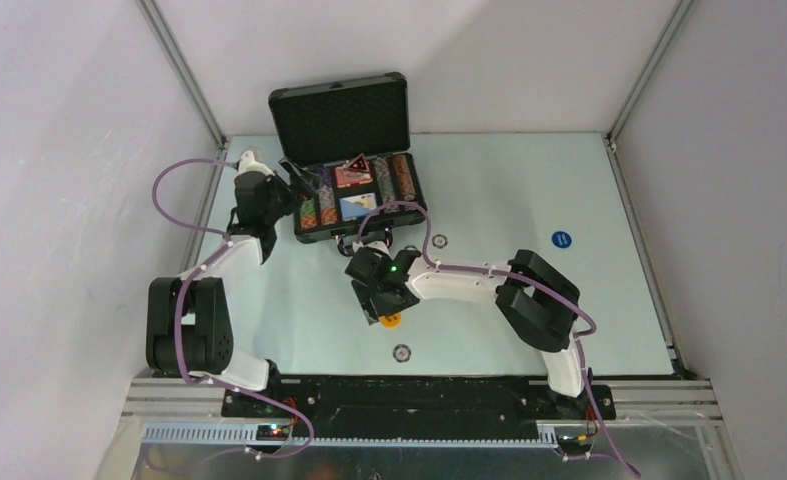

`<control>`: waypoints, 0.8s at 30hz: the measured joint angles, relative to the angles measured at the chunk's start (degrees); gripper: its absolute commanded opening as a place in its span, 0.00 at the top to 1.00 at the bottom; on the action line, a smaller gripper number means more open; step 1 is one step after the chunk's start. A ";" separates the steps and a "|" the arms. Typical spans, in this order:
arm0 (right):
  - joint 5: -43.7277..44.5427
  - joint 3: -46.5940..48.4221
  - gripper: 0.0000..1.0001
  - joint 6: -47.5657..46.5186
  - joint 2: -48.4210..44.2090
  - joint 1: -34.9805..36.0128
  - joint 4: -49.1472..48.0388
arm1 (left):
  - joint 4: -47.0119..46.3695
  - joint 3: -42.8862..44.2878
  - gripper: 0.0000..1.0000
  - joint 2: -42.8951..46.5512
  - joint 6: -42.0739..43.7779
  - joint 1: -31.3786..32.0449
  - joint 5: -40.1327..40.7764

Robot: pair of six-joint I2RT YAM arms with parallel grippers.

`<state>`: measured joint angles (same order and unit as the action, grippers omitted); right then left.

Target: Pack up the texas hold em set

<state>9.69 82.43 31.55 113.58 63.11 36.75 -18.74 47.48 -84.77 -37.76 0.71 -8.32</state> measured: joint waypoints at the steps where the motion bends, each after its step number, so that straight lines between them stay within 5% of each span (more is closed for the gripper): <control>1: 0.00 -0.46 0.29 0.07 0.04 0.11 0.26 | -0.02 0.00 0.02 0.00 0.00 0.00 -0.02; 8: -0.02 -2.54 0.37 1.05 0.24 0.15 0.55 | 0.00 0.00 0.02 0.00 -0.24 0.00 -0.04; 24: -0.39 -2.73 0.38 1.05 0.24 -0.24 -1.88 | -0.02 0.00 0.02 -0.02 -0.39 0.00 -0.07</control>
<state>9.30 79.70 32.60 113.82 62.87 34.87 -18.76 47.48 -84.79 -38.15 0.71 -8.38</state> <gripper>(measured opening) 0.634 0.985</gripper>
